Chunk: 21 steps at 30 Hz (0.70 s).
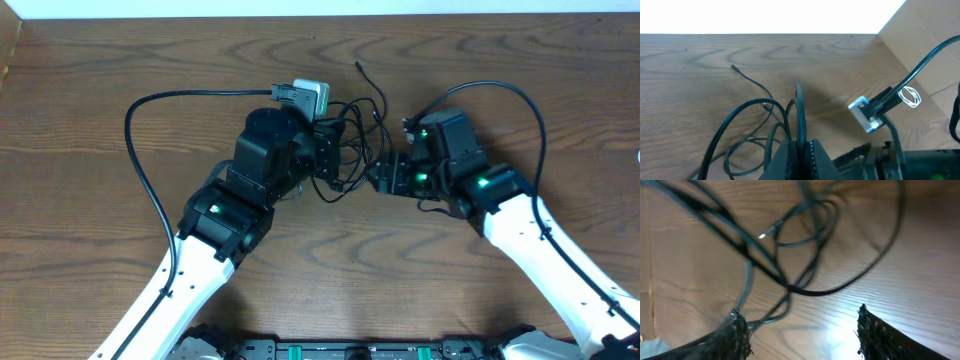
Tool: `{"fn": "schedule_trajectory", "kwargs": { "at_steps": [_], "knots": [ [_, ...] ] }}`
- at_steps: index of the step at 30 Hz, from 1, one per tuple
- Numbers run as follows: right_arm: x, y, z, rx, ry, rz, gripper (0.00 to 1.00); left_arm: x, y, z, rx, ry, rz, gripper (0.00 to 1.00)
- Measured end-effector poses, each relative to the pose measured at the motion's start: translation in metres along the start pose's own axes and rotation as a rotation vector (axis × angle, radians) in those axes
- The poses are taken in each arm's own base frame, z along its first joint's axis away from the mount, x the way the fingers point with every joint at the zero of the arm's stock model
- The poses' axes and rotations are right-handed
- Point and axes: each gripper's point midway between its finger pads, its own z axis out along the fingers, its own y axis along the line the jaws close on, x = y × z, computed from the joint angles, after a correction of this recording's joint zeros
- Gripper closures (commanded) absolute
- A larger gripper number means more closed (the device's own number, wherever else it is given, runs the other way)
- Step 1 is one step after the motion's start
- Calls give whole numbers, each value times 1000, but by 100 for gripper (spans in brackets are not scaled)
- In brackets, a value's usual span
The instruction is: Untangle cables
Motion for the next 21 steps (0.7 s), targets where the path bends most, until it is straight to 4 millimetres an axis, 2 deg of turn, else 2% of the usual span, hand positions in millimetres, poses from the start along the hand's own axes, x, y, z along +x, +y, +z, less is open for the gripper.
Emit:
{"fn": "schedule_trajectory", "kwargs": {
  "at_steps": [5, 9, 10, 13, 17, 21],
  "knots": [
    [4, 0, 21, 60, -10, -30, 27, 0, -1, 0, 8, 1, -48, 92],
    [7, -14, 49, 134, -4, -14, 42, -1, -7, 0, 41, 2, -77, 93],
    [9, -19, 56, 154, 2, -8, 44, -1, -8, 0, 46, 4, -78, 93],
    [17, -44, 72, 243, 37, 22, 53, 1, -7, -2, 43, 14, -79, 93],
    [24, -81, 72, 360, 82, 78, 56, -5, 11, -16, -11, -6, -89, 93],
    [12, -112, 58, 433, 62, 150, 60, -19, 46, -45, -133, -74, -112, 93]
  ]
}}
